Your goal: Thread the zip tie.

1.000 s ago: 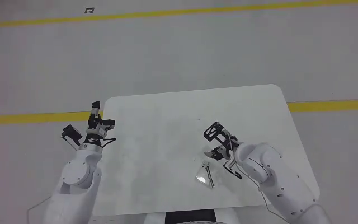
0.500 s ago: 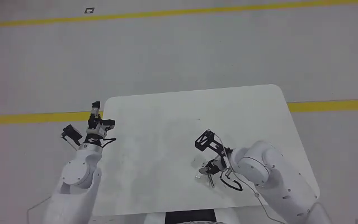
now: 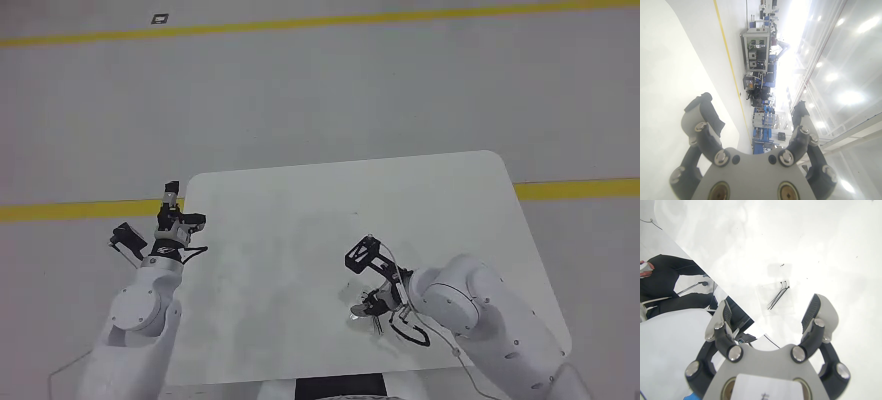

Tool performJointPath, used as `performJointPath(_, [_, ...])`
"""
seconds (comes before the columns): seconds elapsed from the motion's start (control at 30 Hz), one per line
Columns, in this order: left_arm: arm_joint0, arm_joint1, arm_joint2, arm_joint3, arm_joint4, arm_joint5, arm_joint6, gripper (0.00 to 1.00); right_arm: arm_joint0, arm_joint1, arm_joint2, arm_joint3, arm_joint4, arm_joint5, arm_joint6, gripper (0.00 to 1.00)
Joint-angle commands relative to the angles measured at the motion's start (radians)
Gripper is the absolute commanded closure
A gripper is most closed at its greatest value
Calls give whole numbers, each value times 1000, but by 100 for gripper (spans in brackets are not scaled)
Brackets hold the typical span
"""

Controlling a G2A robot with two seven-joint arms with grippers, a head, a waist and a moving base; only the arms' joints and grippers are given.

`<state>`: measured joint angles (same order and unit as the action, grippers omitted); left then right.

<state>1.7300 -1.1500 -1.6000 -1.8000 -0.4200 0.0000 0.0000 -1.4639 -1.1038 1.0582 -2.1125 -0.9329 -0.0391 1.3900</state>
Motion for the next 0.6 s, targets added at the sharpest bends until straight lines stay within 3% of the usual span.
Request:
performJointPath(0.0, [0, 0, 0, 0, 0, 0, 0, 0, -13, 3, -40, -6, -113, 58, 0, 0])
performJointPath(0.2, [0, 0, 0, 0, 0, 0, 0, 0, 4, 11, -129, 2, -181, 221, 0, 0])
performJointPath(0.33, [0, 0, 0, 0, 0, 0, 0, 0, 30, 17, -171, -1, -173, 290, 0, 0])
performJointPath(0.43, [0, 0, 0, 0, 0, 0, 0, 0, 46, 24, -195, -8, -172, 334, 0, 0])
performJointPath(0.57, [0, 0, 0, 0, 0, 0, 0, 0, 49, 27, -198, -14, -174, 339, 0, 0])
